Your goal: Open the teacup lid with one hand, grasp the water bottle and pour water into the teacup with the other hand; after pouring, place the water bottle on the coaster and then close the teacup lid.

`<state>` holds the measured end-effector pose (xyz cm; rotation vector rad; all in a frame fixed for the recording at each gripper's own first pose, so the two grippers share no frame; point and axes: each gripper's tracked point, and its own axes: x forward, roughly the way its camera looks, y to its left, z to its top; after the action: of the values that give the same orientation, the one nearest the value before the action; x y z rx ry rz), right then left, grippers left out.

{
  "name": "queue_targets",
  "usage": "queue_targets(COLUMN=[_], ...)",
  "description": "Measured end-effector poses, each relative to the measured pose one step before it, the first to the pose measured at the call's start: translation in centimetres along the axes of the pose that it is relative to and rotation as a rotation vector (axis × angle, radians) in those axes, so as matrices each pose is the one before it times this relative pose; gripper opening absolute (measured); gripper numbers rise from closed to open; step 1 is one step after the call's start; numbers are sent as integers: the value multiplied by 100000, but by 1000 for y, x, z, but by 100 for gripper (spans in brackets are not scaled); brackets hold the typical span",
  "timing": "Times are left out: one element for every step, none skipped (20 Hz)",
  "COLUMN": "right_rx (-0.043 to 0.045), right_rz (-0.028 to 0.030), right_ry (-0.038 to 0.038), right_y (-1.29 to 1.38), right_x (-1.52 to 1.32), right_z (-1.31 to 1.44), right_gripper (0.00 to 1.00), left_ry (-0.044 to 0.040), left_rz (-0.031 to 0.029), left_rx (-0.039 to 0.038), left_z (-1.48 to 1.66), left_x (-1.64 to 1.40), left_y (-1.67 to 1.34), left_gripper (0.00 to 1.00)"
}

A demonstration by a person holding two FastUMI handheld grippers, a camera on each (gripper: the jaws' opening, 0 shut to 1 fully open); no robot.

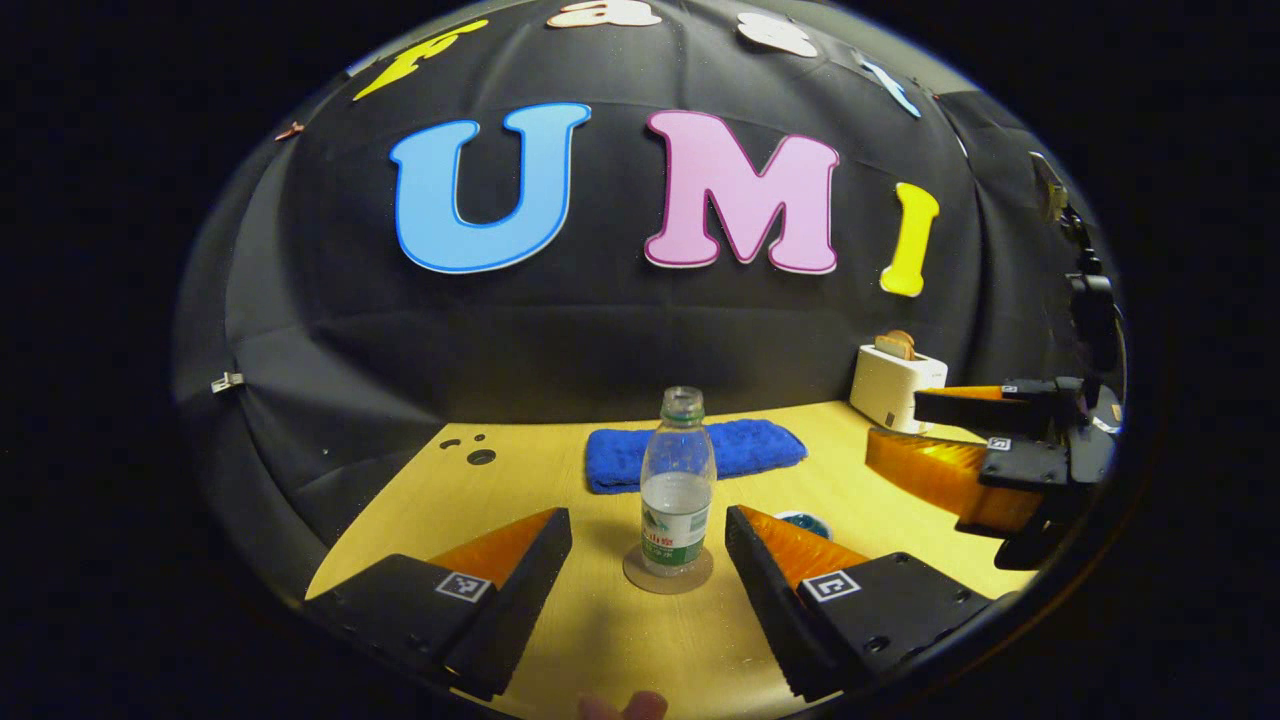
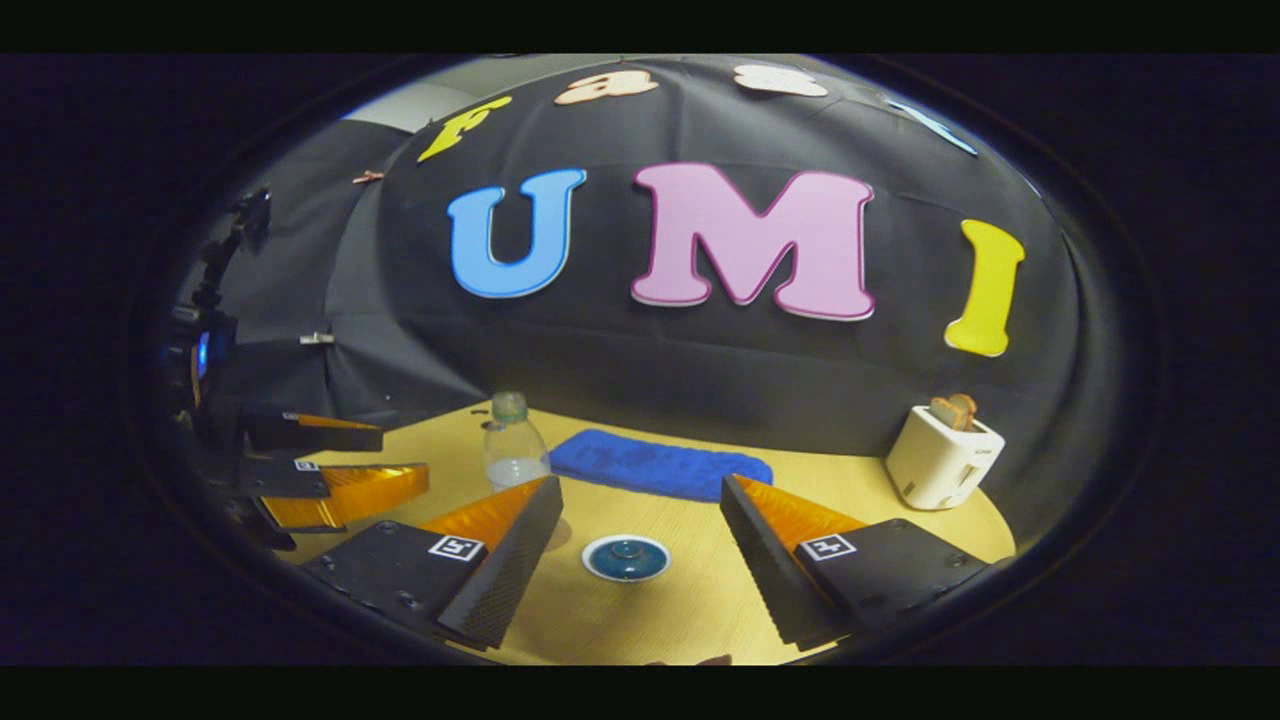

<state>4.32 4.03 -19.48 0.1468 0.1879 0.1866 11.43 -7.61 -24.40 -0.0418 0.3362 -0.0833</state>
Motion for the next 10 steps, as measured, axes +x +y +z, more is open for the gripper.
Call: queue_targets(right_rx=[1117, 865, 847, 653, 456, -454, -881, -1239, -920, -581], right_rz=[-992, -818, -633, -213, -481, -698, -1374, -1430, -719, -522], right_ry=[-1108, -1808, -2239, -1918, -1847, -1317, -1362, -565, -245, -97], right_y=[-468, -382, -353, -415, -525, -532, -794, -774, -613, -508], right_x=[-934, -883, -946, -715, -703, -588, -685, -563, -615, -575], right_z=[1908, 1887, 1904, 1658, 1481, 1243, 1090, 771, 419, 318], right_gripper=[98, 98, 98, 98, 98, 98, 98, 98, 98, 98], left_ry=[-909, -1455, -1423, -1617, -1658, -823, -587, -421, 43, 164], left_rz=[591, 837, 696, -268, -64, -39, 467, 561, 453, 155], left_rx=[-791, 88, 218, 44, -425, -620, -827, -849, -1114, -771], left_z=[766, 953, 667, 772, 781, 556, 413, 405, 250, 214], left_x=[-291, -128, -97, -216, -54, -108, -162, -146, -62, -141], left_y=[-166, -34, 64, -189, -220, -147, -143, -67, -215, -165], left_gripper=[97, 97, 97, 97, 97, 97, 97, 97, 97, 97])
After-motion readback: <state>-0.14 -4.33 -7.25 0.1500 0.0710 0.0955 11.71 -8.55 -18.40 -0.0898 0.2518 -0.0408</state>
